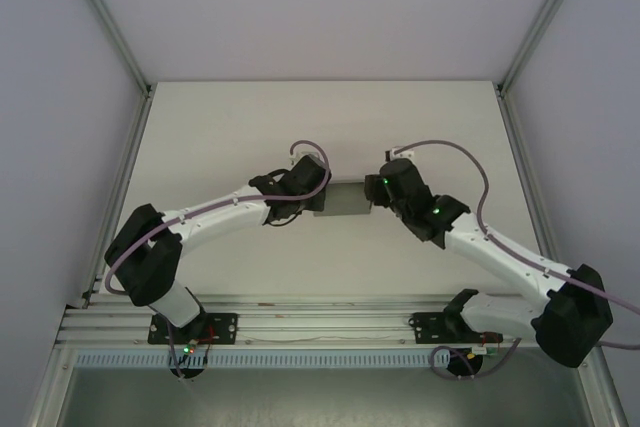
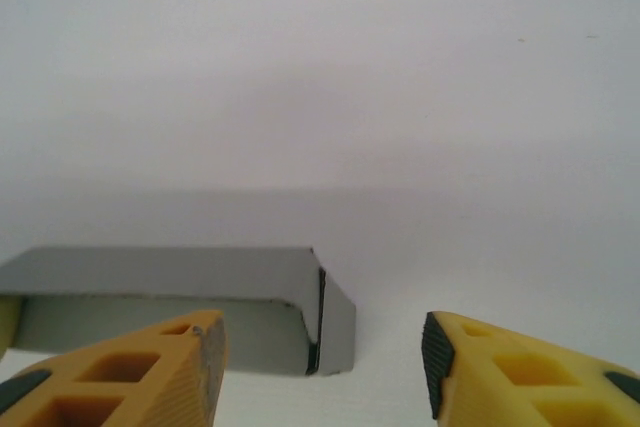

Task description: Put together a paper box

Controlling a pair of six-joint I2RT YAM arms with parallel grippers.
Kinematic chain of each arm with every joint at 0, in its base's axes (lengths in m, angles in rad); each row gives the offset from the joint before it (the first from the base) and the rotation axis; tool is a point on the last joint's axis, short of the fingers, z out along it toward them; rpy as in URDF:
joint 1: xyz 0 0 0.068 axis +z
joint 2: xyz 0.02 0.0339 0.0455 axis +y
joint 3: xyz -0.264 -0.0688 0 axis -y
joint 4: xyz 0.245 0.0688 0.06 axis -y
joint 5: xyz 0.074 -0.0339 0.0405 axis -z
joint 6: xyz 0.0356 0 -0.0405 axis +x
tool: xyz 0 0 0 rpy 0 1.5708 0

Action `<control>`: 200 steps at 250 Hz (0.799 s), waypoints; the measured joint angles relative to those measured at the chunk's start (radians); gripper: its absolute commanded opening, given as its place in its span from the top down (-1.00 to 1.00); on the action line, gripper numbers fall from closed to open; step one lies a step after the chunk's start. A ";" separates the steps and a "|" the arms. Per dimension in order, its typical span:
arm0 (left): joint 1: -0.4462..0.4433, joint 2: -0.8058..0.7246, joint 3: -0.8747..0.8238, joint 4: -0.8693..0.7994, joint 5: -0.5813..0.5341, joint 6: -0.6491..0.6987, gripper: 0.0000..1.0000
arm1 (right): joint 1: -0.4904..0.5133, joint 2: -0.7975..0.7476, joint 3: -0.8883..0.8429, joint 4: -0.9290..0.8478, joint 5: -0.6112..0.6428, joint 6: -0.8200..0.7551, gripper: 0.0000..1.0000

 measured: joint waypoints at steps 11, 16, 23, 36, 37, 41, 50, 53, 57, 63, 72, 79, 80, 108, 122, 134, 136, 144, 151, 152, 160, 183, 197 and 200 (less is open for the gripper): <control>0.000 0.000 0.001 -0.001 0.000 0.005 0.90 | -0.013 0.013 0.010 0.000 -0.010 0.009 0.07; 0.000 0.000 0.001 -0.001 0.000 0.009 0.89 | -0.018 0.022 0.014 0.002 -0.016 0.010 0.12; 0.000 0.000 0.001 -0.001 0.000 0.013 0.89 | -0.024 0.034 0.018 0.003 -0.026 0.019 0.17; 0.000 0.000 0.001 -0.001 0.000 0.019 0.88 | -0.037 0.062 0.019 0.010 -0.042 0.031 0.20; 0.000 0.000 0.001 -0.001 0.000 0.019 0.89 | -0.037 0.063 0.019 0.011 -0.043 0.032 0.20; 0.000 0.000 0.001 -0.001 -0.001 0.020 0.89 | -0.041 0.074 0.019 0.012 -0.048 0.032 0.20; 0.000 0.000 0.001 -0.001 -0.002 0.023 0.88 | -0.049 0.095 0.019 0.016 -0.057 0.039 0.21; 0.000 0.000 0.001 -0.001 -0.002 0.026 0.88 | -0.050 0.101 0.019 0.017 -0.058 0.042 0.21; 0.000 0.000 0.001 -0.001 -0.003 0.027 0.88 | -0.054 0.112 0.019 0.019 -0.062 0.046 0.21; 0.000 0.000 0.001 -0.001 -0.003 0.030 0.85 | -0.058 0.126 0.019 0.020 -0.068 0.049 0.21; 0.000 0.001 0.002 -0.001 -0.003 0.035 0.84 | -0.062 0.142 0.019 0.024 -0.074 0.052 0.22; 0.000 0.003 0.004 -0.002 -0.003 0.042 0.84 | -0.063 0.152 0.019 0.030 -0.078 0.055 0.24; 0.000 0.003 0.004 -0.002 -0.003 0.042 0.84 | -0.063 0.154 0.019 0.031 -0.079 0.055 0.25; 0.000 0.007 0.007 -0.003 -0.002 0.058 0.77 | -0.068 0.169 0.013 0.055 -0.092 0.074 0.37; 0.000 0.009 0.011 -0.005 -0.002 0.068 0.72 | -0.069 0.169 0.008 0.065 -0.100 0.088 0.43; 0.000 0.009 0.012 -0.007 -0.002 0.077 0.63 | -0.069 0.169 -0.002 0.075 -0.108 0.095 0.46; 0.000 0.009 0.012 -0.007 -0.002 0.080 0.62 | -0.069 0.169 -0.004 0.076 -0.109 0.097 0.47; 0.000 0.009 0.012 -0.010 -0.002 0.088 0.55 | -0.069 0.169 -0.013 0.081 -0.113 0.104 0.48; 0.000 0.009 0.012 -0.012 -0.002 0.092 0.51 | -0.069 0.169 -0.021 0.085 -0.117 0.112 0.48; 0.000 0.009 0.012 -0.011 -0.002 0.094 0.50 | -0.069 0.169 -0.022 0.086 -0.117 0.113 0.48; 0.001 0.008 0.012 -0.015 -0.001 0.101 0.48 | -0.069 0.169 -0.032 0.091 -0.122 0.121 0.48; 0.001 0.008 0.015 -0.023 0.005 0.119 0.32 | -0.069 0.169 -0.047 0.092 -0.128 0.136 0.49; 0.001 0.008 0.023 -0.040 0.006 0.134 0.22 | -0.069 0.168 -0.048 0.092 -0.127 0.143 0.49; 0.002 0.008 0.025 -0.045 0.008 0.143 0.18 | -0.069 0.167 -0.048 0.092 -0.128 0.143 0.49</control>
